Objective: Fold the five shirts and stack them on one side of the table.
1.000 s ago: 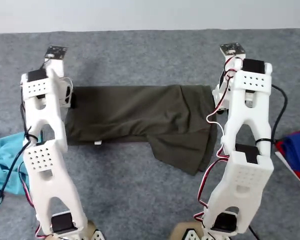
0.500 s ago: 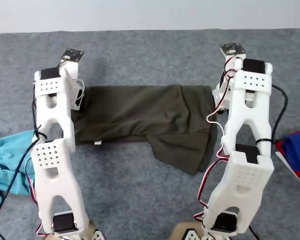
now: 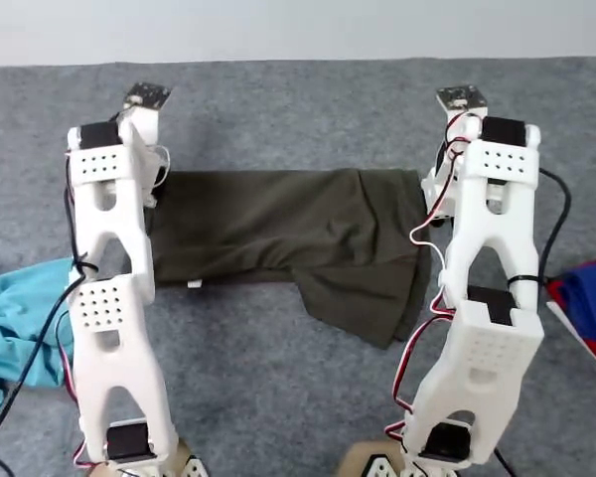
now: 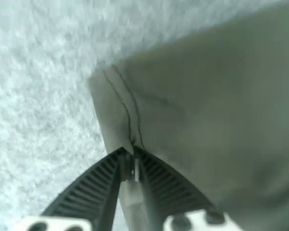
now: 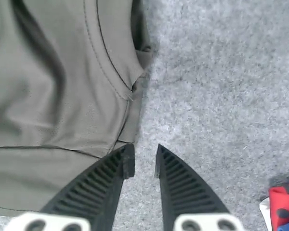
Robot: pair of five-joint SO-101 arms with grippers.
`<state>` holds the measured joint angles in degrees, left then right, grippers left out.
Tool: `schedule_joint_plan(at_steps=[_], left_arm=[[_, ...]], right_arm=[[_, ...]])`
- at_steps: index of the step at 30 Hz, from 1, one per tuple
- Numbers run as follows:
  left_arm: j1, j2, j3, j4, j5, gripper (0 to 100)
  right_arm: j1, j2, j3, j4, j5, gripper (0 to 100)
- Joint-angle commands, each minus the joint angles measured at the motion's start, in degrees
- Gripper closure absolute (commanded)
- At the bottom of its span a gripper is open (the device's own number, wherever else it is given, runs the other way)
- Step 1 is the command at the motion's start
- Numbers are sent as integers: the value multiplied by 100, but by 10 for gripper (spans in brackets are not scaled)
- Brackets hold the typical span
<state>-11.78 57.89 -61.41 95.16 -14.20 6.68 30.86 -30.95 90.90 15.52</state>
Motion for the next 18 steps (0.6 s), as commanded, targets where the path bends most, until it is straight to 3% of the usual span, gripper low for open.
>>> schedule_joint_plan(at_steps=[1, 8, 12, 18], left_arm=[[141, -105, -488, 0, -9, 994], [123, 44, -514, -484, -9, 994], [114, 149, -514, -149, -35, 987], [79, 132, -514, 536, -26, 808]], right_arm=[[-66, -338, -273, 75, -44, 916], [-66, -338, -273, 75, -44, 916], [-66, -338, -273, 145, -44, 916], [-136, -330, -273, 312, -44, 915]])
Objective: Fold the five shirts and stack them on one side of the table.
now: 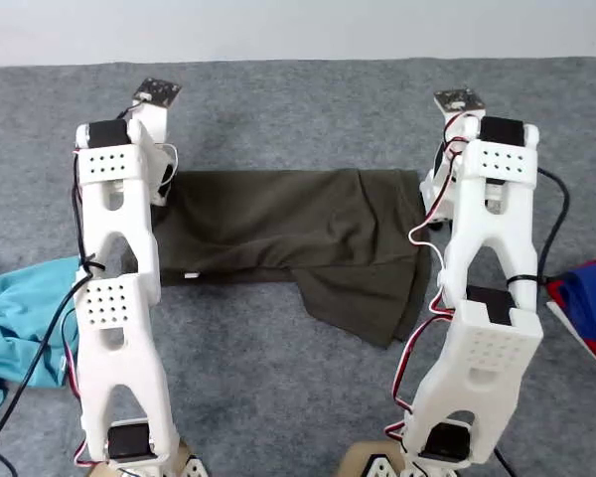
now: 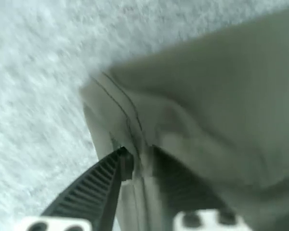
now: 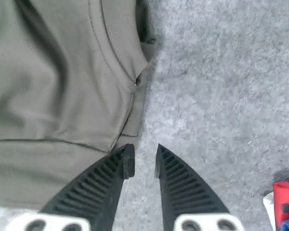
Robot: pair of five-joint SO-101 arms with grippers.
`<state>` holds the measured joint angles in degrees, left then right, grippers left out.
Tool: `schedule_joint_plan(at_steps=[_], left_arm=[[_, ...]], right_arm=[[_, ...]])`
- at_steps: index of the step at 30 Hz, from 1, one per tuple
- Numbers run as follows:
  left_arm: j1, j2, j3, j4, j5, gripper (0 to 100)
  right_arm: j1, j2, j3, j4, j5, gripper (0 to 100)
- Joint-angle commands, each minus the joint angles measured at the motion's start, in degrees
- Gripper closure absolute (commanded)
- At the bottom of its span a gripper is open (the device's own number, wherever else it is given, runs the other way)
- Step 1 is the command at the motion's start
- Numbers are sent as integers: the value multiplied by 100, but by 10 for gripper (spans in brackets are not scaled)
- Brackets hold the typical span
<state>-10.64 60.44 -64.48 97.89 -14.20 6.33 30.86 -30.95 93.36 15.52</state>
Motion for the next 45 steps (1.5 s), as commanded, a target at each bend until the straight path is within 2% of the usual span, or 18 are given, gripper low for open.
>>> schedule_joint_plan(at_steps=[1, 6, 12, 19, 29, 34, 45], left_arm=[[-62, -123, -207, 264, -26, 805], [-70, -484, -180, 264, -35, 803], [-62, -1266, -171, 264, 0, 804], [-334, -2092, -171, 264, 563, 808], [-615, -3095, -92, 273, 1011, 972], [-809, -3807, 541, 273, 993, 979], [-1222, -4826, 1824, 264, 738, 980]], right_arm=[[-119, -330, -273, 66, -44, 915], [-233, -330, -273, -4, -44, 909], [-426, -321, -273, -374, -79, 806], [-558, -295, -273, -453, -88, 808], [-567, -242, -264, -673, -97, 808], [-532, 110, -264, -1156, -668, 808], [-840, 813, -378, -1560, -949, 808]])
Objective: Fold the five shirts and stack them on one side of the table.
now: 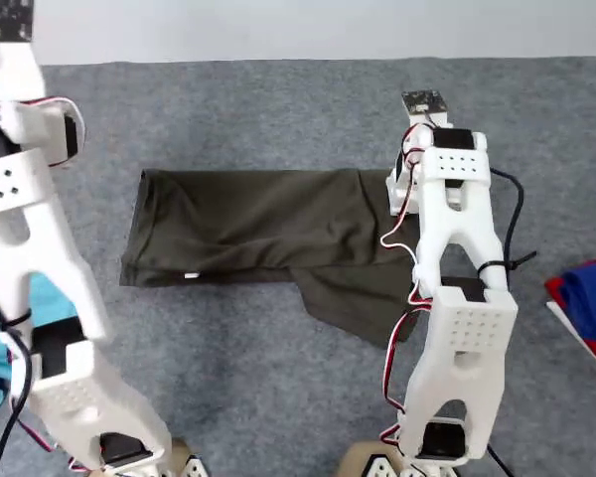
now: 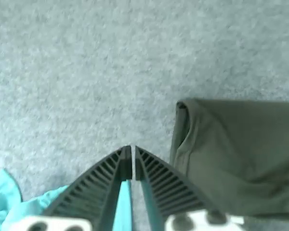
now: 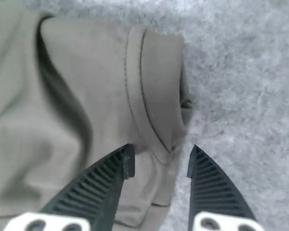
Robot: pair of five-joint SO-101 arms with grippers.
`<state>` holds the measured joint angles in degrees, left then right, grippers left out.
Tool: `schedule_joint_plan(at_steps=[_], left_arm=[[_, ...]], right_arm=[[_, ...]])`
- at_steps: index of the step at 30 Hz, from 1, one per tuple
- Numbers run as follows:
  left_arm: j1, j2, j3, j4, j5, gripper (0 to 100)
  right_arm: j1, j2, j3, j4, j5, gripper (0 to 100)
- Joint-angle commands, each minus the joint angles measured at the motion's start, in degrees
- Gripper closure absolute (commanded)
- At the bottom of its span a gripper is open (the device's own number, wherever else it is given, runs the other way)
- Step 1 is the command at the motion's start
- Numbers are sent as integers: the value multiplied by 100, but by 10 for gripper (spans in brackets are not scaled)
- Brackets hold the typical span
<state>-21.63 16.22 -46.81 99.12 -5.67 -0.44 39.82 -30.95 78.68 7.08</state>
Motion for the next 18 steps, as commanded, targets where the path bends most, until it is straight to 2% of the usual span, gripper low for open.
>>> schedule_joint_plan(at_steps=[1, 14, 18], left_arm=[[-185, -431, 66, 141, -114, 980], [-475, -475, 31, 141, -123, 981], [-475, -475, 31, 141, -123, 981]], right_arm=[[-215, -84, -422, -101, -105, 808], [-215, 224, -580, -295, -97, 810], [-215, 277, -580, -338, -88, 909]])
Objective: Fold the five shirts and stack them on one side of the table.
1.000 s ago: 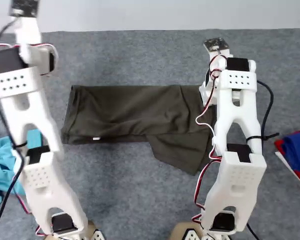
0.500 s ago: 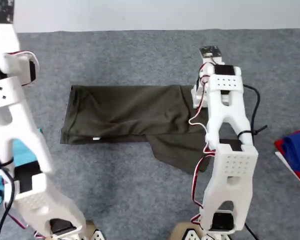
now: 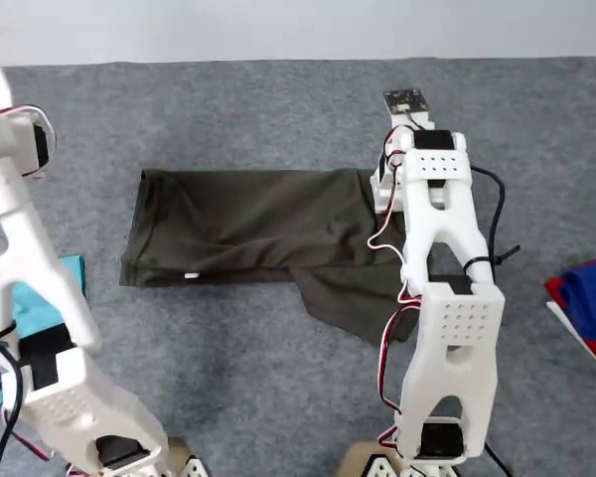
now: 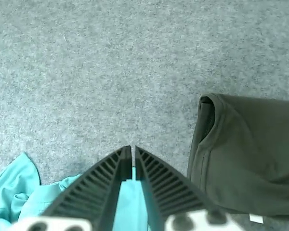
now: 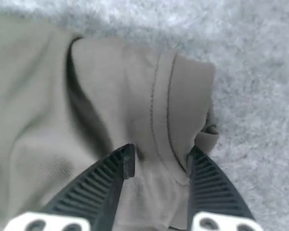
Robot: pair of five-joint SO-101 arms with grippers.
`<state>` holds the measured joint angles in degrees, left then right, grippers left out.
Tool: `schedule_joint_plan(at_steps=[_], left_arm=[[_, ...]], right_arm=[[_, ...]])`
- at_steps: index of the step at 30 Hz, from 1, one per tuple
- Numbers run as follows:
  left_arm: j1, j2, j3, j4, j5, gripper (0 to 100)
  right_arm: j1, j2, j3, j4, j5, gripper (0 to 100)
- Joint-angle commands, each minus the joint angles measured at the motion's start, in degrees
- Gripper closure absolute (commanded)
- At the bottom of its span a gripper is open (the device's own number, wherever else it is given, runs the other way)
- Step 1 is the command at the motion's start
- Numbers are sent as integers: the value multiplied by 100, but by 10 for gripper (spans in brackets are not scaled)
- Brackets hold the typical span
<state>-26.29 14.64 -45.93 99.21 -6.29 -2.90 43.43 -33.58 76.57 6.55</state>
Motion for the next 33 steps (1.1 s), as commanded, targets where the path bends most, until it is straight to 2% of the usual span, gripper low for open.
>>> schedule_joint_plan(at_steps=[1, 3, 12, 17, 25, 27, 31, 33], left_arm=[[-9, -316, -57, 132, -62, 981], [-9, -316, -57, 132, -62, 981], [-9, -316, -57, 132, -62, 981], [-9, -316, -57, 132, -70, 981], [-9, -316, -57, 132, -70, 981], [-9, -316, -57, 132, -70, 981], [-9, -316, -57, 132, -70, 981], [-9, -316, -57, 132, -70, 981]], right_arm=[[31, -84, -316, -163, -35, 946], [40, -92, -378, -154, 35, 992], [435, -40, -1108, -163, 308, 987], [523, 4, -1134, -391, 651, 987], [743, 391, -1134, -312, 695, 980], [716, 356, -1134, -207, 695, 934], [708, -48, -1284, 136, 404, 767], [690, -259, -1415, 277, 281, 749]])
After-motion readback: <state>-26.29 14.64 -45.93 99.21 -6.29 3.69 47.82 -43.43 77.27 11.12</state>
